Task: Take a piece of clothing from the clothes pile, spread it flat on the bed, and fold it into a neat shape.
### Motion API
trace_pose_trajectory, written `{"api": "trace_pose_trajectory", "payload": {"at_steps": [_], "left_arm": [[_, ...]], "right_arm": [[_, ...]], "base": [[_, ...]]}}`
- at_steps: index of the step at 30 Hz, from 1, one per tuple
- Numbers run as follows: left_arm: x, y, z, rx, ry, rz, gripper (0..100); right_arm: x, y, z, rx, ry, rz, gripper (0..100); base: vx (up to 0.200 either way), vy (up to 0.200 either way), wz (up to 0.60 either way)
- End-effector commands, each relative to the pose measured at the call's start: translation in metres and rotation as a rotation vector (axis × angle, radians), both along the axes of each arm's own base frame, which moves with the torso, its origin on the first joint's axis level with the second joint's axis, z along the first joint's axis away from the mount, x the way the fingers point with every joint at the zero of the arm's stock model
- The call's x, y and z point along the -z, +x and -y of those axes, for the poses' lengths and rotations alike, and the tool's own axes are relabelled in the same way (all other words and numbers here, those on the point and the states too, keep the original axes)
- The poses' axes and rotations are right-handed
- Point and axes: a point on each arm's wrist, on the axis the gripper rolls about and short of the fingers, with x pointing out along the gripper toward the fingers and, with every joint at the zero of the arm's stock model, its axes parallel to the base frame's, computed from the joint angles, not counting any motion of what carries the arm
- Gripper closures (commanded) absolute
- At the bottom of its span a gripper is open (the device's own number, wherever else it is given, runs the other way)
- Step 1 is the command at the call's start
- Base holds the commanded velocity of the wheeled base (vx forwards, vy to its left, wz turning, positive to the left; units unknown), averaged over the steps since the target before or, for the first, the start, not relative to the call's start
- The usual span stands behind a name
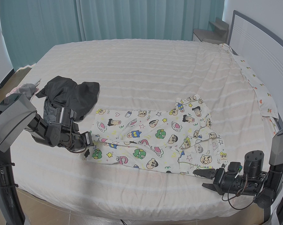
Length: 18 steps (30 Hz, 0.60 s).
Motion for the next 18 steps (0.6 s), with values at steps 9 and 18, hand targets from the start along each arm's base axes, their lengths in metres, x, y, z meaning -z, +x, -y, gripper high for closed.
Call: {"api": "trace_pose_trajectory", "payload": {"at_steps": [9, 18], "left_arm": [[-0.019, -0.027, -0.014, -0.033, 0.011, -0.036, 100], [-0.032, -0.029, -0.027, -0.062, 0.019, -0.04, 100]], "right_arm": [[0.0, -0.002, 0.001, 0.0, 0.0, 0.0, 0], [0.001, -0.002, 0.001, 0.0, 0.0, -0.001, 0]], "base": [[0.0, 0.0, 0.0], [0.0, 0.0, 0.0]]}}
